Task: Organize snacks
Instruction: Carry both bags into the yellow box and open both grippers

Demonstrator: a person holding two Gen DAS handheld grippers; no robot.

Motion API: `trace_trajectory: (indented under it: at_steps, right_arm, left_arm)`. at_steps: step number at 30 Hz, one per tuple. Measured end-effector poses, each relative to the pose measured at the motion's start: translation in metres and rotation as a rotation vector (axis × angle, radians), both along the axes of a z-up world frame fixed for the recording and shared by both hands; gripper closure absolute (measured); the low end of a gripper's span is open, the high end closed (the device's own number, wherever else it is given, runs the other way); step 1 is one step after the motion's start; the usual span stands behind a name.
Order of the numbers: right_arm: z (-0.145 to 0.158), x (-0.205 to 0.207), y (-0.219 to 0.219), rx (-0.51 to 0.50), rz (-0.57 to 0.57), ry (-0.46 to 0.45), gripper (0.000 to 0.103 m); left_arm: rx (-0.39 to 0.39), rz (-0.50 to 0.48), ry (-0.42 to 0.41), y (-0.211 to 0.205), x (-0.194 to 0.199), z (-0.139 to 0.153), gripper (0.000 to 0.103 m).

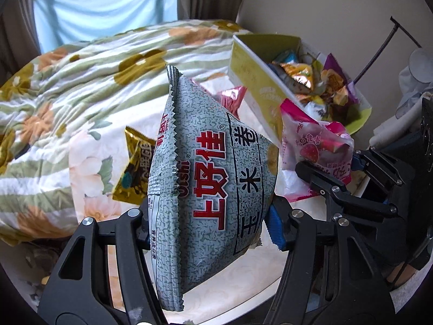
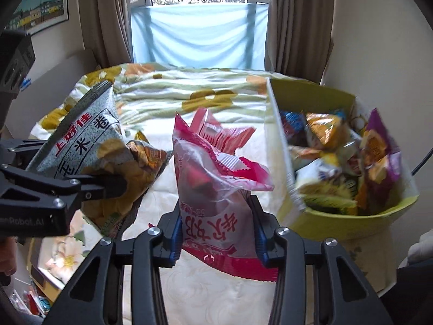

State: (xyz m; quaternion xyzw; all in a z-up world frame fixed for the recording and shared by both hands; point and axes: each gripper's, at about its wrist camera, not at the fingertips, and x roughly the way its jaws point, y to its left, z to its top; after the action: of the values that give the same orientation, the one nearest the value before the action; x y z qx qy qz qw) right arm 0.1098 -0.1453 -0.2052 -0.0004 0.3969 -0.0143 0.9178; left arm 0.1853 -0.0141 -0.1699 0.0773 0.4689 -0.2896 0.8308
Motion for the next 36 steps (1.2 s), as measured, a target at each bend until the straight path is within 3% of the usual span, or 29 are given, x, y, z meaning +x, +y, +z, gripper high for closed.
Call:
trace_trajectory:
  at_steps: [7, 14, 21, 29, 31, 33, 34, 36]
  right_arm:
    - [0.064, -0.009, -0.055, 0.037, -0.02, -0.047, 0.063]
    - [0.1, 0.013, -0.129, 0.042, -0.008, -0.081, 0.063]
    - [0.109, 0.059, -0.209, 0.055, 0.034, -0.087, 0.063]
    - [0.102, 0.104, -0.265, 0.081, 0.054, -0.038, 0.063]
    - [0.097, 0.113, -0.272, 0.085, 0.056, -0.024, 0.063]
    - [0.093, 0.119, -0.278, 0.096, 0.054, -0.011, 0.063]
    - [0.092, 0.121, -0.28, 0.102, 0.05, -0.006, 0.063]
    - [0.089, 0.124, -0.285, 0.113, 0.043, 0.006, 0.063]
  left_arm:
    - [-0.057, -0.004, -0.087, -0.038, 0.011, 0.064, 0.045]
    - [-0.118, 0.047, -0.104, -0.11, 0.048, 0.092, 0.045]
    - [-0.13, 0.09, -0.073, -0.206, 0.102, 0.087, 0.045]
    - [-0.093, 0.12, -0.009, -0.287, 0.16, 0.055, 0.044]
    - [-0.102, 0.125, -0.007, -0.297, 0.168, 0.048, 0.035]
    - [-0.061, 0.152, -0.016, -0.306, 0.172, 0.041, 0.005]
    - [-0.048, 0.161, -0.022, -0.307, 0.173, 0.04, 0.001]
    - [-0.051, 0.156, -0.02, -0.306, 0.173, 0.038, 0.001]
